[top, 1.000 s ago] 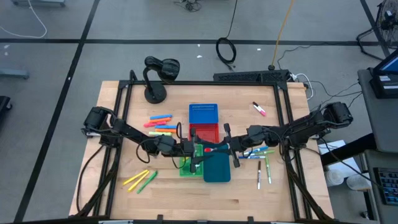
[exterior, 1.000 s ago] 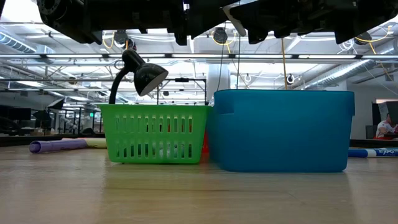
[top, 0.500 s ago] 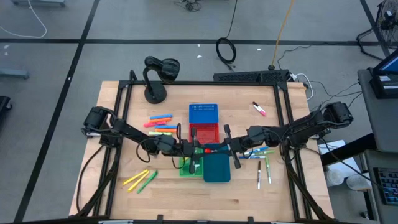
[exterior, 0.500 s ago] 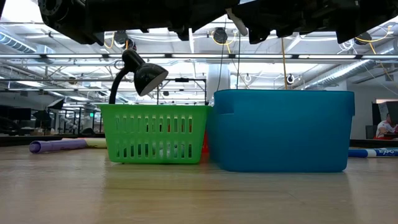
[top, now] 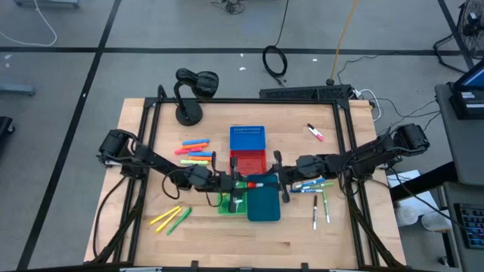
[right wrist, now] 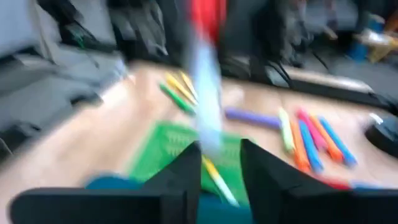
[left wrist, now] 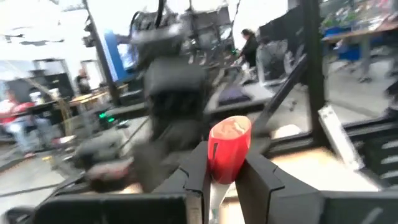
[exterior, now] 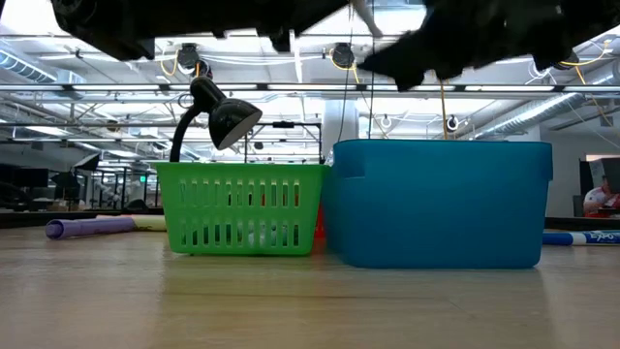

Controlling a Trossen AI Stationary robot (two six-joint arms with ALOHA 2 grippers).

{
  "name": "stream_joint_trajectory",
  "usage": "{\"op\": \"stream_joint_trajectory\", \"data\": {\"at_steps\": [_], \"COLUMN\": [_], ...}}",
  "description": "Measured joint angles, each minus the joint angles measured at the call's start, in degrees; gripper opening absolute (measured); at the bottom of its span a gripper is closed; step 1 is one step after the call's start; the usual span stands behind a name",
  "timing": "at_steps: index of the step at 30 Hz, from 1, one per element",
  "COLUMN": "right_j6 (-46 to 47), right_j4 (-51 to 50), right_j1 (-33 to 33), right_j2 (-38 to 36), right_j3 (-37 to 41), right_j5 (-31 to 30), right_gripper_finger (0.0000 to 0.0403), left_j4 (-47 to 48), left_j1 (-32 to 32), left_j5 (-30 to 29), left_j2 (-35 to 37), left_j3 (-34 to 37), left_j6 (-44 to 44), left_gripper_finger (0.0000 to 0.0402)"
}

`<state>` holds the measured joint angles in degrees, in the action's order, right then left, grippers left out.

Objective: Pick & Place Markers
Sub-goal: Put the small red highlighter pen into the green bin

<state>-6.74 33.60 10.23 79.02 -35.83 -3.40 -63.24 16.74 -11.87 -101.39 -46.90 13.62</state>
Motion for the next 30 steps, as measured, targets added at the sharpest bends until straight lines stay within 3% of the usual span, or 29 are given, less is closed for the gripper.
{"op": "stream_joint_trajectory", "data": {"at_steps": [4,9,14,19,22,30], "right_j6": [0.0,-0.2,1.4,3.1,3.1,4.1], "right_j4": [-4.8,-11.4,-15.7,-17.3,-18.4,-22.1], "right_j1": [-0.2,-0.2,-0.1,-0.1,0.0,0.0], "right_j2": [0.0,-3.4,-9.9,-14.9,-16.3,-17.0], "right_j3": [0.0,0.0,0.0,0.0,0.0,0.0], "right_j5": [-3.9,-11.8,-16.6,-17.6,-17.6,-17.6], "right_gripper_finger": [0.0162,0.0197,0.0205,0.0205,0.0205,0.0206], "left_j4": [8.4,32.7,54.0,57.6,56.6,55.8], "left_j1": [1.7,2.6,2.5,2.5,2.1,1.0], "left_j5": [-1.7,-8.8,-3.5,5.1,5.5,5.5], "left_j2": [4.4,12.1,15.4,13.2,11.8,10.7], "left_j3": [-0.1,-0.1,0.0,0.0,0.1,0.0], "left_j6": [-2.0,-16.3,-32.7,-41.6,-41.9,-43.7], "left_gripper_finger": [0.0053,0.0053,0.0053,0.0053,0.0059,0.0142]}}
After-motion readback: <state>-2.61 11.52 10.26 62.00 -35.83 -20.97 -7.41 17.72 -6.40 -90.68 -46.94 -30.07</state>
